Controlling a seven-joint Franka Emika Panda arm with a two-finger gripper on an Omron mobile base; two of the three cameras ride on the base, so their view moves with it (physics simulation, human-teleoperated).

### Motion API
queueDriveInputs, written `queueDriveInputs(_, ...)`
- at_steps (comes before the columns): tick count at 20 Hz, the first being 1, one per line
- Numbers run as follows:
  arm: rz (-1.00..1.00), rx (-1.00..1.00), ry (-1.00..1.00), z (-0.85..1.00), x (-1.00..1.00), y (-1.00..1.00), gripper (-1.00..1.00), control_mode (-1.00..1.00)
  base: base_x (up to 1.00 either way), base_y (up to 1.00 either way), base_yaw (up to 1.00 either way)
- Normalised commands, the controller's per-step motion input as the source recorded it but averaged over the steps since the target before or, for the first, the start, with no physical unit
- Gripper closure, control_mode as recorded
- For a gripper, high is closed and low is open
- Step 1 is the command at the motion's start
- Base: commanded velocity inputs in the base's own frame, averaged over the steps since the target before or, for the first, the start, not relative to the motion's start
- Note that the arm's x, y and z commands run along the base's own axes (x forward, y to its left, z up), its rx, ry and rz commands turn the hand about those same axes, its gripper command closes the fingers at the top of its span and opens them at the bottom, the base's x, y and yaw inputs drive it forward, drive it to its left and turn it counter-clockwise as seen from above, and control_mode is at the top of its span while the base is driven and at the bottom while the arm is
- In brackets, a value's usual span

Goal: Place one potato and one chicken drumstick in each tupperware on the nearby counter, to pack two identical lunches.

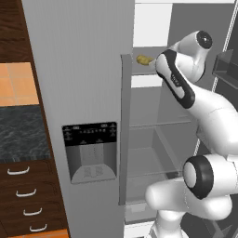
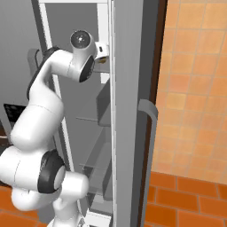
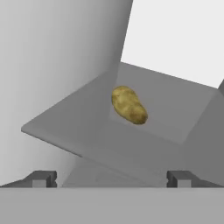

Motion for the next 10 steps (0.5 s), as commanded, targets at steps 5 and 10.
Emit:
queueDriveInputs(5,0.06,0.0,0.08,-0.06,0.67,0.0,-1.0,-1.0,0.0,0.0,0.0)
queueDriveInputs(10,0.07,0.0,0.01,-0.12,0.52,0.0,-1.0,-1.0,0.0,0.0,0.0)
